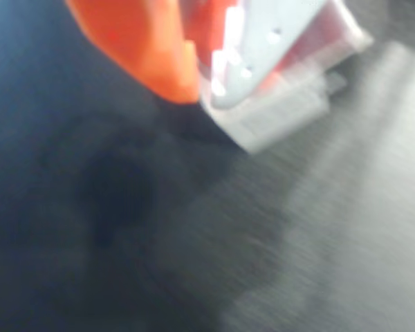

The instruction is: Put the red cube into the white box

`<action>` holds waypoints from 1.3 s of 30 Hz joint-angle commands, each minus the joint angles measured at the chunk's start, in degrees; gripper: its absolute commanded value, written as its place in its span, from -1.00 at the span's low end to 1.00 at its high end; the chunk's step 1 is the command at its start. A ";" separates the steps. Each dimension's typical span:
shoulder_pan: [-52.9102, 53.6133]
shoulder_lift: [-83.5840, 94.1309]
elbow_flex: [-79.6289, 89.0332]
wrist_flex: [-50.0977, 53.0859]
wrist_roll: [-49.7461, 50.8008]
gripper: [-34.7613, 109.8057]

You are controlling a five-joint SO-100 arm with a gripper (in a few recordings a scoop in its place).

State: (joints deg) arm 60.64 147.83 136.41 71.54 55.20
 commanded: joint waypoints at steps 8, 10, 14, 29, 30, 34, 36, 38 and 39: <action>-29.97 -4.66 -3.34 -1.67 17.75 -0.52; -35.95 -5.01 -2.02 -2.72 21.97 -0.52; -44.30 -4.48 -0.97 -2.37 25.93 -0.52; -56.87 16.70 13.97 1.23 29.00 -0.52; -57.04 19.69 15.64 2.20 28.92 -0.52; -56.95 30.85 21.88 6.68 27.69 -0.52; -57.04 35.24 24.43 8.53 27.16 -0.52; -56.51 34.98 25.75 7.91 26.28 -0.52; -56.60 35.24 26.37 7.73 26.19 -0.52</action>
State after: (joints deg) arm 3.60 181.67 161.89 79.01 82.09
